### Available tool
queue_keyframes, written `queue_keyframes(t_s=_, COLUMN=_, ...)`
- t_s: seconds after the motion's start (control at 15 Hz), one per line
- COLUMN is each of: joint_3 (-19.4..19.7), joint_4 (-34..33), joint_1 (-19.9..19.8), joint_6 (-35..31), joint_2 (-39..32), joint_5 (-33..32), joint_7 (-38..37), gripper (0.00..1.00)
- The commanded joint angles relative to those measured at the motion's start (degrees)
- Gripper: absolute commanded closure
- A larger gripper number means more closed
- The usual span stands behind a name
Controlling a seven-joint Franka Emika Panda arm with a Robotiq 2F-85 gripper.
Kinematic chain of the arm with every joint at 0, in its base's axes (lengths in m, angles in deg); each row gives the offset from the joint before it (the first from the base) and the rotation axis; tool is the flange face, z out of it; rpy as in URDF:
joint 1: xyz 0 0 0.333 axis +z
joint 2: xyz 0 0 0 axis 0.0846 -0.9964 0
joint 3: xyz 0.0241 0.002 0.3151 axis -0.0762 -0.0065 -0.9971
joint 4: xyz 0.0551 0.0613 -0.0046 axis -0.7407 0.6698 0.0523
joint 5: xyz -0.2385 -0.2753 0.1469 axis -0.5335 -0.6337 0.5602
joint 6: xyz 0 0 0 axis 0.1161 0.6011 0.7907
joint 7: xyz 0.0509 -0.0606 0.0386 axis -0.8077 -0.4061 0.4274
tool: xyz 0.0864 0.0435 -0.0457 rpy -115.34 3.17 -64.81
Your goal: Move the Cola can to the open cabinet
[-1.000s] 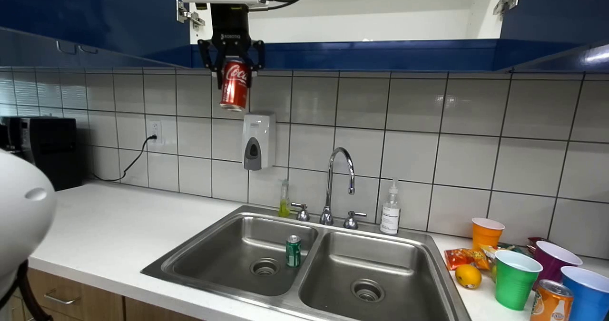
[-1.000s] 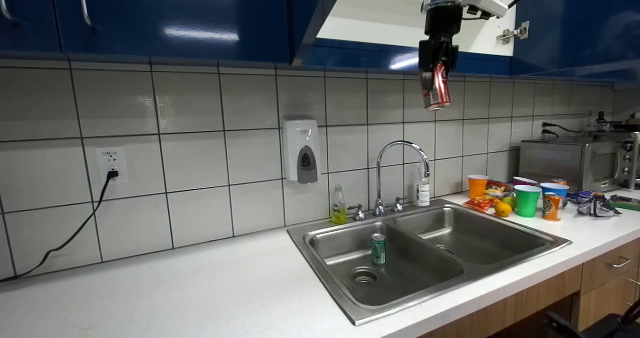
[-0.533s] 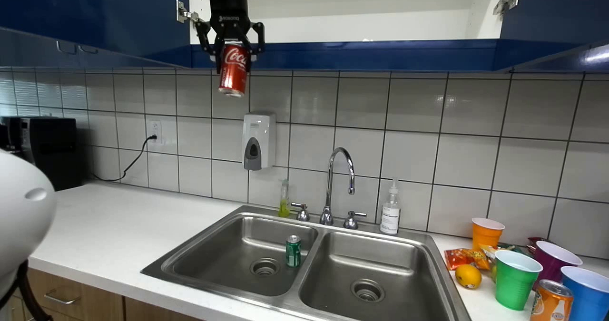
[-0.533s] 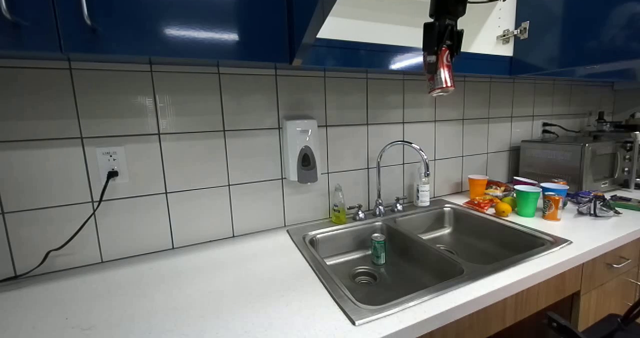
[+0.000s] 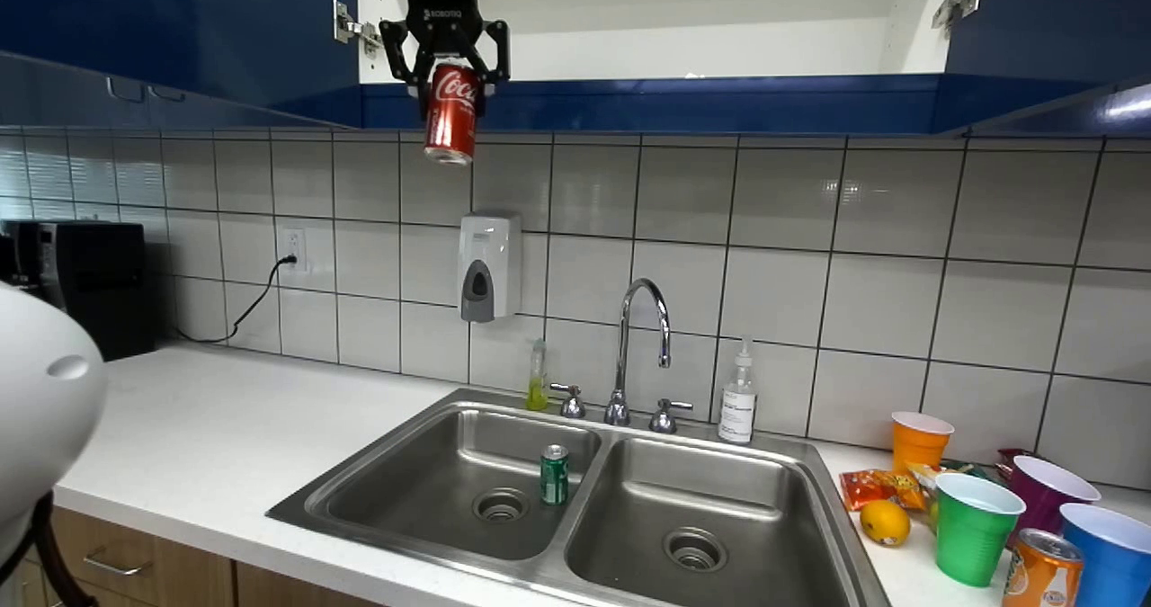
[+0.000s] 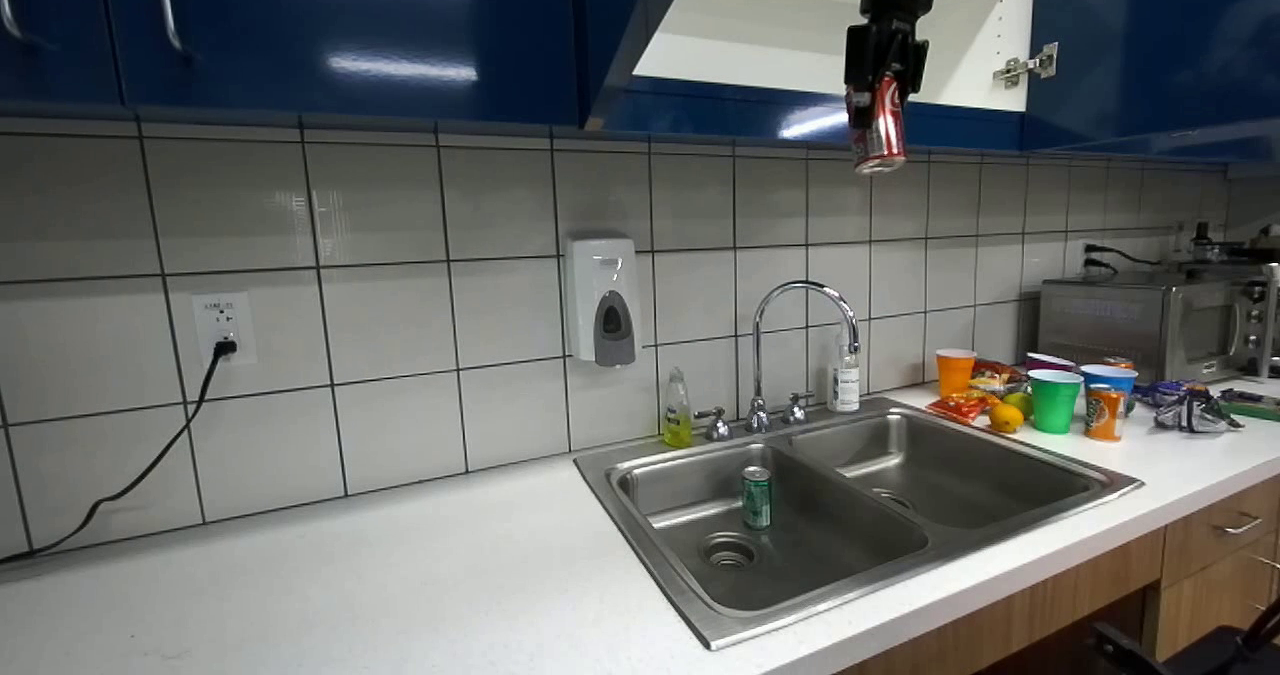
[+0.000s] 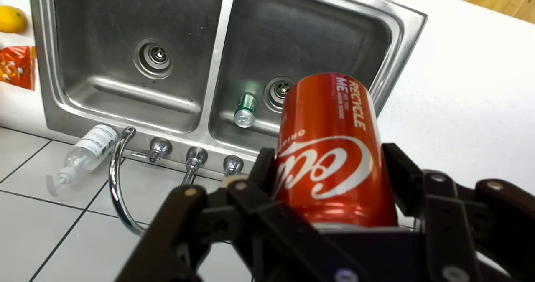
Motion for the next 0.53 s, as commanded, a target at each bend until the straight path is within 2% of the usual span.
queue_keyframes(t_s=0.0, joint_3=0.14, joint_4=-0.41, joint_1=0.15, joint_6=0.18, joint_2=-0.30, joint_5=-0.04, joint_7=-0.05, gripper=0.34)
queue_keyframes(t_s=0.47, joint_3=0.17, joint_4=-0.69, joint_1=0.13, joint_6=0.18, joint_2=-0.59, joint_5=-0.03, joint_7=-0.04, gripper=0.34)
